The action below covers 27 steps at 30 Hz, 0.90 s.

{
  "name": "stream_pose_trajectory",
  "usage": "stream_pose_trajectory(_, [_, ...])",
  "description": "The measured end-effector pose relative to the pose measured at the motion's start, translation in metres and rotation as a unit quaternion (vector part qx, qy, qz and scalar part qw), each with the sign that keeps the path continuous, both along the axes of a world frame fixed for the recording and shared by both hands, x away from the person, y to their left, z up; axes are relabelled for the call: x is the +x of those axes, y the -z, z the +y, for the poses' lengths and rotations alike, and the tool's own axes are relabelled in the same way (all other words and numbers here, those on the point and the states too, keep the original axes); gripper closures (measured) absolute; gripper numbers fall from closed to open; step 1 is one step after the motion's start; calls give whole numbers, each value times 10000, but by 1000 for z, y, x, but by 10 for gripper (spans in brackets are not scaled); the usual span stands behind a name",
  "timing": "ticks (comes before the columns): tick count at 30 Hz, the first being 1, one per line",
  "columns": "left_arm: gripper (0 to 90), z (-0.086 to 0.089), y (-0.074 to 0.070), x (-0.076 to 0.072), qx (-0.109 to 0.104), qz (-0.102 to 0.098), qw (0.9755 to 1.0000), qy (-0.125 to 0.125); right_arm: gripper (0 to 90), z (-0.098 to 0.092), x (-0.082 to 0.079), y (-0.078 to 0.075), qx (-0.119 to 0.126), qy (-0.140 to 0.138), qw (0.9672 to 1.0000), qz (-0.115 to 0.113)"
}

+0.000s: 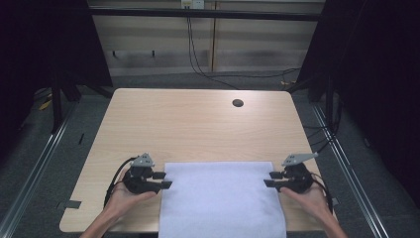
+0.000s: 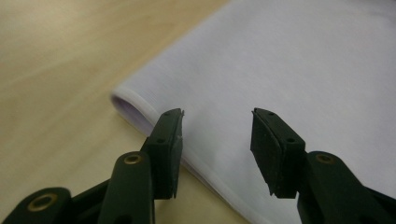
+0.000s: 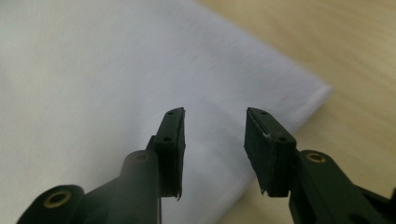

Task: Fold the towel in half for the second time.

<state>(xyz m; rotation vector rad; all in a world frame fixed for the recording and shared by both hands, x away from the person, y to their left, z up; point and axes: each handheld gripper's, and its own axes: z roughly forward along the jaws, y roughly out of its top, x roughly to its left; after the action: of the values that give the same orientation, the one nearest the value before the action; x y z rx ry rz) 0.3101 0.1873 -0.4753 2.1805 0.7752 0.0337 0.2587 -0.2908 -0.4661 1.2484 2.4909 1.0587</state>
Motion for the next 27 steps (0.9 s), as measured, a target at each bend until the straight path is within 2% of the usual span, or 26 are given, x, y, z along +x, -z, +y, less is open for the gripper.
stream_pose_trajectory(2, [534,-5,0,14,38,-86,9999,-105,578,-6,13,-3,-66,154,9998,-105])
stream_pose_trajectory(5, [523,-10,-1,33,34,-104,9998,-164,568,-8,32,-2,-116,167,9996,-169])
stream_pose_trajectory(8, [526,-9,3,46,-141,-6,9994,-327,565,-11,50,12,-54,277,9996,-4])
stream_pose_trajectory(11, [528,-5,6,46,-93,1,9995,-286,561,-16,60,26,-107,394,9991,102])
stream_pose_trajectory(12, [514,-4,7,46,-120,18,9995,-278,555,-17,61,28,-192,364,9991,76])
stream_pose_trajectory(16, [483,3,13,47,-22,58,9995,-297,556,-15,61,28,-102,243,9996,-83])
stream_pose_trajectory(17, [477,5,13,48,-19,45,9995,-324,557,-14,61,28,-74,218,9997,-64])
stream_pose_trajectory(19, [472,10,12,50,-99,42,9992,-388,578,-10,63,32,-67,198,9997,-87])
stream_pose_trajectory(22, [473,15,13,52,-240,68,9987,-436,624,-10,61,32,-123,169,9997,-104])
stream_pose_trajectory(25, [471,11,19,54,-215,93,9990,-385,700,-12,58,32,-156,98,9998,-120])
stream_pose_trajectory(26, [470,10,21,55,-169,81,9991,-383,746,-11,57,31,-160,52,9998,-76])
stream_pose_trajectory(27, [470,8,23,55,-214,140,9992,-299,764,-11,57,31,-94,2,10000,-11])
